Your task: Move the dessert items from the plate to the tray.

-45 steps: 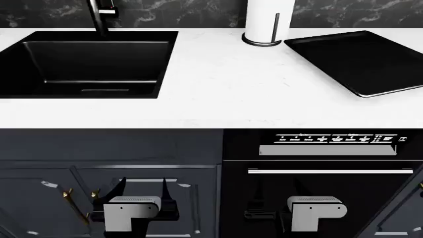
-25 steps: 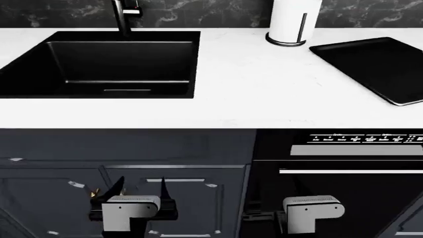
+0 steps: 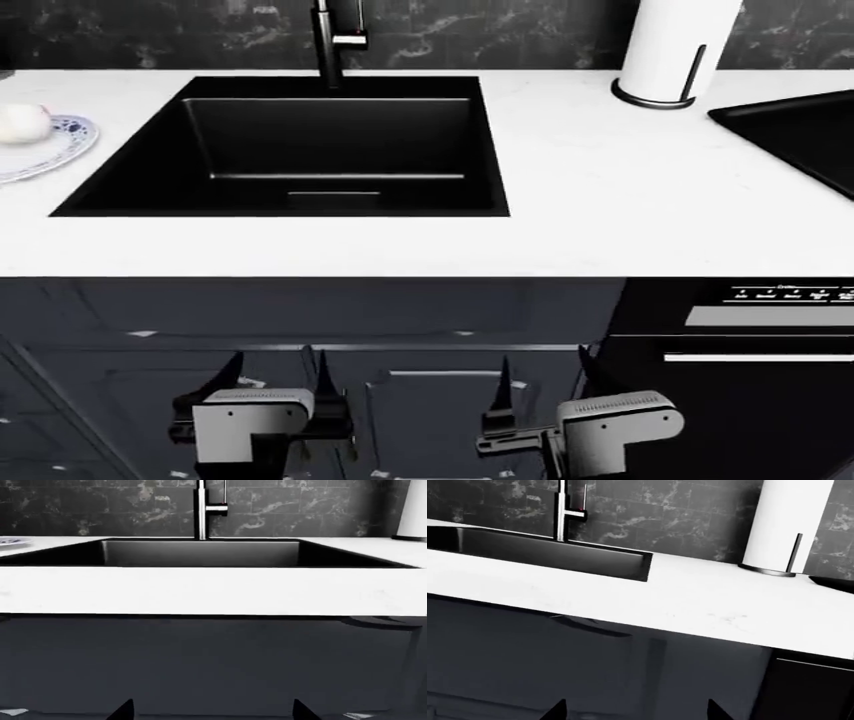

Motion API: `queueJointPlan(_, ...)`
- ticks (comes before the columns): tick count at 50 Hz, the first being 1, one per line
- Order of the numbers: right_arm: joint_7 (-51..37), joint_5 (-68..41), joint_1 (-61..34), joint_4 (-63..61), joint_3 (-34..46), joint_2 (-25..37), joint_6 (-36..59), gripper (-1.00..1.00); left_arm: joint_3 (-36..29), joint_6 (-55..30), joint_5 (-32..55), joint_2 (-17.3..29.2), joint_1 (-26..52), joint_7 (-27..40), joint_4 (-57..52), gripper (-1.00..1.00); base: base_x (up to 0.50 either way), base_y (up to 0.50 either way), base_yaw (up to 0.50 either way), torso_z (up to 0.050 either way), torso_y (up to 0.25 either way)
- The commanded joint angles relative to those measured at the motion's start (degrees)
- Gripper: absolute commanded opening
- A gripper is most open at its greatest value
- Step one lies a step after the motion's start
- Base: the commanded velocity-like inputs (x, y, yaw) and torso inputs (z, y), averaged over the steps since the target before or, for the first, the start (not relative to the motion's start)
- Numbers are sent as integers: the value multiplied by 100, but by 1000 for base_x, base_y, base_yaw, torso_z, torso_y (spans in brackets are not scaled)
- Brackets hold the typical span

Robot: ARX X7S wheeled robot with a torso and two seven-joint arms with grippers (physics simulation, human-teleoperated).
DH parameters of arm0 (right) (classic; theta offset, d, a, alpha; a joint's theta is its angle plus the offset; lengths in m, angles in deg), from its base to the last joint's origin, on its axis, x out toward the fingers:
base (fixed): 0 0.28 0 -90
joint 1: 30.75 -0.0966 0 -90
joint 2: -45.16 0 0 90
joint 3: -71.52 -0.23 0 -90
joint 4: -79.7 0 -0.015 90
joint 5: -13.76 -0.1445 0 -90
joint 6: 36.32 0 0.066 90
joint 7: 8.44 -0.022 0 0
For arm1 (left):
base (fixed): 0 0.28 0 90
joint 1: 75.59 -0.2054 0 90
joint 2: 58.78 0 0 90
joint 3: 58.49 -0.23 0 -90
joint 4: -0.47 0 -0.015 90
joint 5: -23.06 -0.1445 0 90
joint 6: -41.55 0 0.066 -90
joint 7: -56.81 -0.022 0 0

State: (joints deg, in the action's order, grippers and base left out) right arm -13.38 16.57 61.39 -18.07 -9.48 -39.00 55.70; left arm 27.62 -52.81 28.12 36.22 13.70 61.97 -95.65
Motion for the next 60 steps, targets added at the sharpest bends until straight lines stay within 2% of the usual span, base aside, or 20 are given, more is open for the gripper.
queueJointPlan(1,-9,-35,17,-66,161,99,63,100,-84,-175,99,92,0,102,-185,100,0,500,0,50,0)
queueJointPlan(53,268,-431,97,-501,671,437,249,100,-333,-490,510,354,32,333,-489,100,4,500,0,50,0)
queueJointPlan(60,167,-304,84,-791,772,477,667,100,-378,-667,601,422,56,320,-775,100,0,0,0,17,0)
